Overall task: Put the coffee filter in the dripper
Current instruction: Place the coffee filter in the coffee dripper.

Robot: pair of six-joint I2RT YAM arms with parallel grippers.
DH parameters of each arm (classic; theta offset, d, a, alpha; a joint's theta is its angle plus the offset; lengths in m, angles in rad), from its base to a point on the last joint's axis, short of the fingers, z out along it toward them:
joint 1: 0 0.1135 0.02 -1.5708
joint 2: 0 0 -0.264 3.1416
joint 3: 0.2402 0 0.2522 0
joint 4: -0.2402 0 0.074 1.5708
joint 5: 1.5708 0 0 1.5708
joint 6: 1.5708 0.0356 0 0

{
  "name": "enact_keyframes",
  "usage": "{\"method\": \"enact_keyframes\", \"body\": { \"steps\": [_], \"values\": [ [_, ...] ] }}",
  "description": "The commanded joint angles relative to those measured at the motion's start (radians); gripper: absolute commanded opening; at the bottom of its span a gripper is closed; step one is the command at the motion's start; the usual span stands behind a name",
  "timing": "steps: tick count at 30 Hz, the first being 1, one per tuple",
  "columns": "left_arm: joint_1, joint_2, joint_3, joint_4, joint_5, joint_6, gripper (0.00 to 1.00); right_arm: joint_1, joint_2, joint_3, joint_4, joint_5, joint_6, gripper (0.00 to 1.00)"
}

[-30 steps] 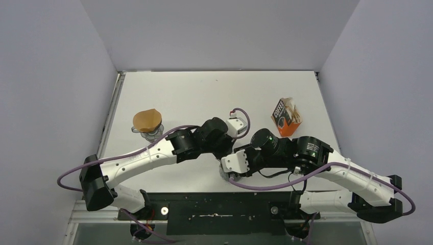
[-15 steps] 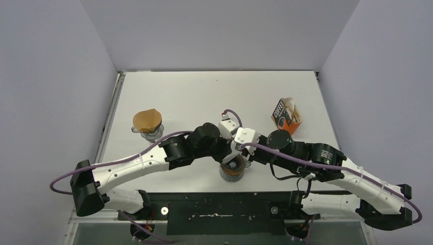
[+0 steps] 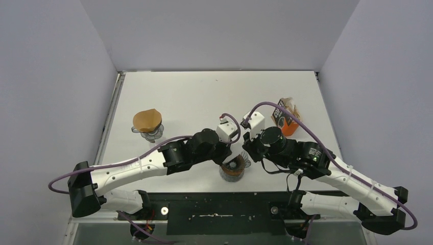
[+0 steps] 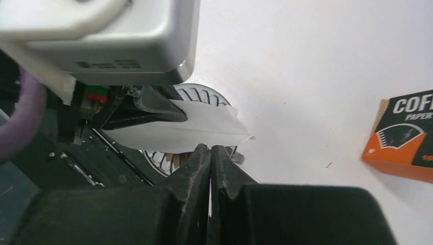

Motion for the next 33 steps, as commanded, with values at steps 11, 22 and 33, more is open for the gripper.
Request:
{"method": "enact_keyframes", "body": {
  "steps": [11,22,33],
  "values": [
    [-0.047,-0.06,-0.051,0.141,-0.113,-0.064,0.0,-0.113,0.041,-0.059,0.113,-0.131,0.336,0.0],
    [-0.091,-0.038,-0.057,0.175,-0.222,-0.117,0.0,-0.166,0.096,-0.074,0.108,-0.245,0.376,0.0],
    [-0.12,-0.028,-0.077,0.197,-0.31,-0.187,0.0,-0.169,0.118,-0.09,0.074,-0.23,0.425,0.0]
  ]
}}
